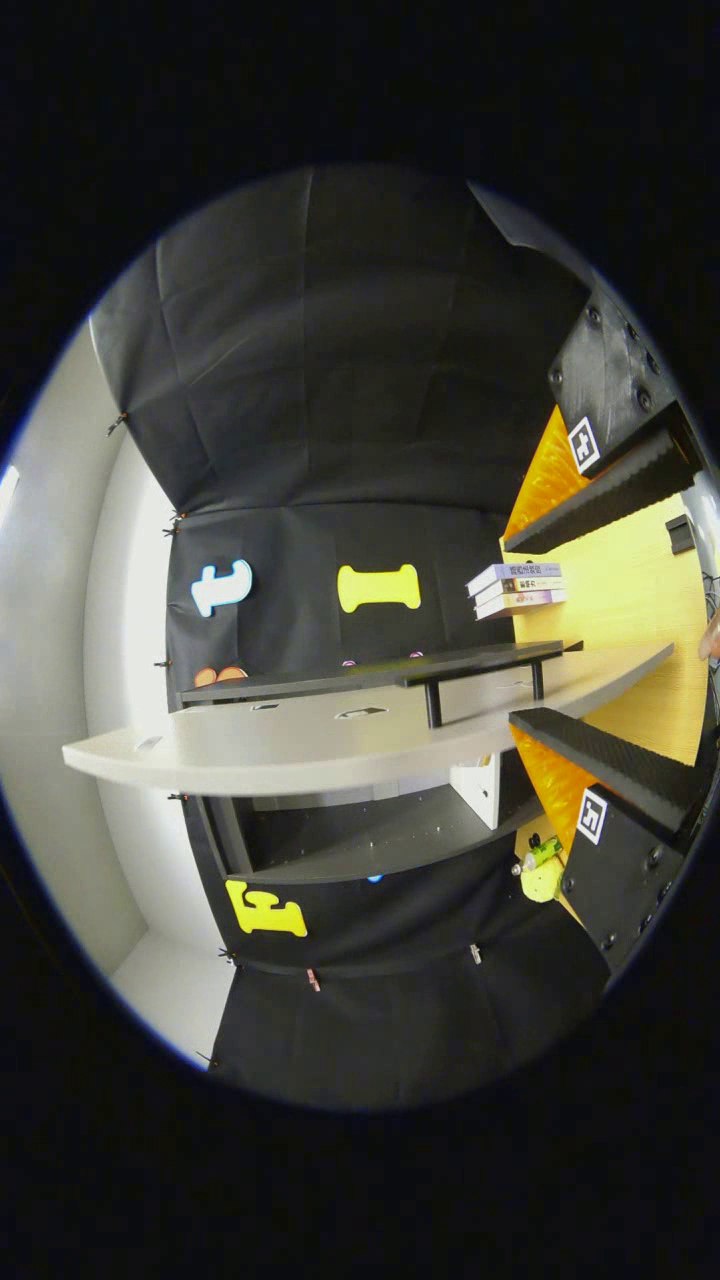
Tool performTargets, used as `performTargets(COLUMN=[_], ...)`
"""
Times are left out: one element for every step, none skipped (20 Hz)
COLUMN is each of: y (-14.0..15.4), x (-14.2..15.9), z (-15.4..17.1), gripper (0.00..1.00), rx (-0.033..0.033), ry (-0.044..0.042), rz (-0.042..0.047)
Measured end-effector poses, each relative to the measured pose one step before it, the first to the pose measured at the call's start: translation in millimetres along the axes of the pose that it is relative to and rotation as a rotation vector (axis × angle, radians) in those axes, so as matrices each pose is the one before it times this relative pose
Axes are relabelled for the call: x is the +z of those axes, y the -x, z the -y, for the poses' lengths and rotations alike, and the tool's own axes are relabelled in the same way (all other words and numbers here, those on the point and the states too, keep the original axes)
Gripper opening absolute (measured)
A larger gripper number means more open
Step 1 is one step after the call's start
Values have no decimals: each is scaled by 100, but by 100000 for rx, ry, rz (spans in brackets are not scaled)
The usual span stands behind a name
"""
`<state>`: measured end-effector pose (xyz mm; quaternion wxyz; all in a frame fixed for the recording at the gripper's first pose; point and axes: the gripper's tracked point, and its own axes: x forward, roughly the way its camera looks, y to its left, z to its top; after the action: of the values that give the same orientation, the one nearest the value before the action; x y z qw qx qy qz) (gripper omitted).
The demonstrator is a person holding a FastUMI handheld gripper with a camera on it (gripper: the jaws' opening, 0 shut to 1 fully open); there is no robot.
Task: Open the shoe cabinet door, grab the shoes and put them into the shoe cabinet, then close the shoe cabinet door.
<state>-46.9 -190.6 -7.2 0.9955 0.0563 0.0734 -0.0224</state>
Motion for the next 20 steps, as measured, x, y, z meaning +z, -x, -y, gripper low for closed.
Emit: performTargets(y=[-839, -872, -682, -639, -547, -589, -549, -430, -223, -195, 46, -239, -292, -196, -358, -608, -707, -510, -610, -531], x=[-135, -102, -23, -93, -7, -31, 115, -81, -21, -18, -37, -107, -58, -236, -205, -160, -274, -293, -346, -148], z=[122, 200, -147, -130, -289, -101, -77, -134, -67, -265, -498, -779, -913, -995, -1240, -1146, -925, -1120, -1094, -1418], gripper=[98, 98, 98, 98, 98, 98, 98, 98, 98, 98, 98, 98, 98, 98, 98, 98, 98, 98, 98, 98], rx=[2155, 1781, 2262, 1605, 1864, 282, 988, 840, 385, 527, 1274, 1496, 1669, 1977, 1891, 848, -92, 599, 411, 408], ry=[-314, 59, -44, 31, 115, 474, -44, -231, -438, -432, -190, 274, 585, 836, 671, 458, -126, -1213, -1252, -484], rz=[-804, -670, -474, -180, -34, 155, -26, -162, -13, 47, -55, 121, 390, -166, -131, -9, -565, -685, -656, -94])
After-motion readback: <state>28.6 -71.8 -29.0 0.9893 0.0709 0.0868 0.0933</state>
